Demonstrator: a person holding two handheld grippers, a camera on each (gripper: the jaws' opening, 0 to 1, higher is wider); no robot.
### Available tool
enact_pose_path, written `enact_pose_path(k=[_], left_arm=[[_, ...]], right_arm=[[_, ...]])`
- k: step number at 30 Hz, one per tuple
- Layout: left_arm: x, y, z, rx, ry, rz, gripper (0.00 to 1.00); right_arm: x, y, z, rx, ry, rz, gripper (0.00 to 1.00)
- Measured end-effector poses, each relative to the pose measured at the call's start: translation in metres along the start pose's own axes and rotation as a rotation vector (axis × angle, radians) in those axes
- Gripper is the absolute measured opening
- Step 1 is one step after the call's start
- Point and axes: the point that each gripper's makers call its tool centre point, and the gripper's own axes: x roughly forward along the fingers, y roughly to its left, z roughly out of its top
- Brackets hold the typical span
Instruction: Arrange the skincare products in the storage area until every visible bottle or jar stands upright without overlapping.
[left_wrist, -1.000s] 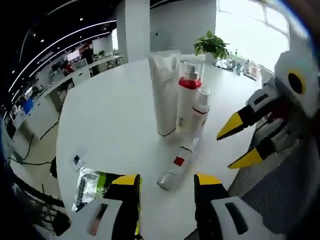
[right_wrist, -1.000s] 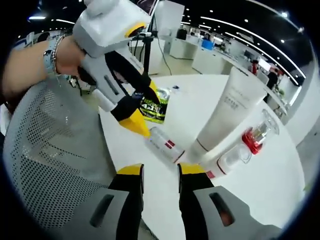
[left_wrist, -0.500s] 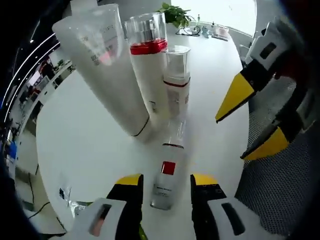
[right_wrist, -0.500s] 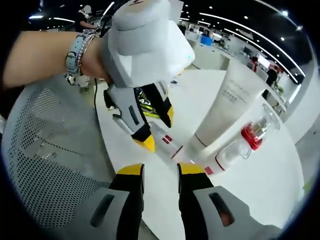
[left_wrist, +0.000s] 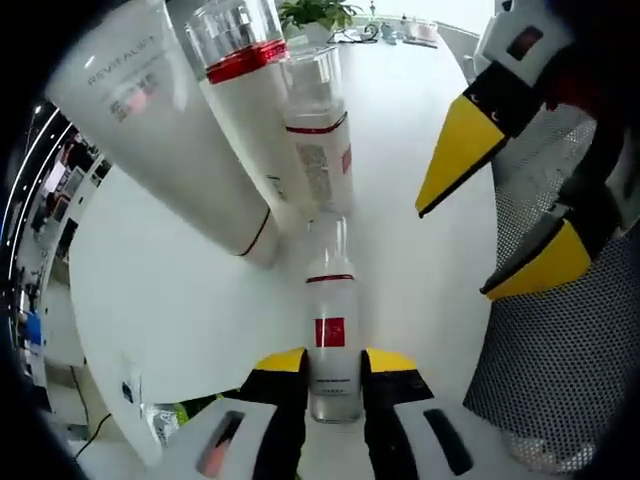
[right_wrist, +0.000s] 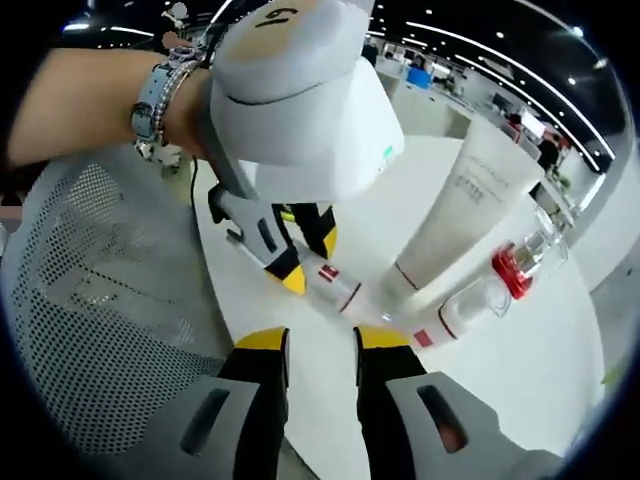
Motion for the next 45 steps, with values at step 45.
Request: enact_pose_path(k=[45], left_arm=[[-0.097, -0.005, 0.014, -0.338, -0.463, 0.128, 0.18]], right_arm=[[-0.025, -0.016, 0.055, 0.861, -0.460, 0.288, 0.44]])
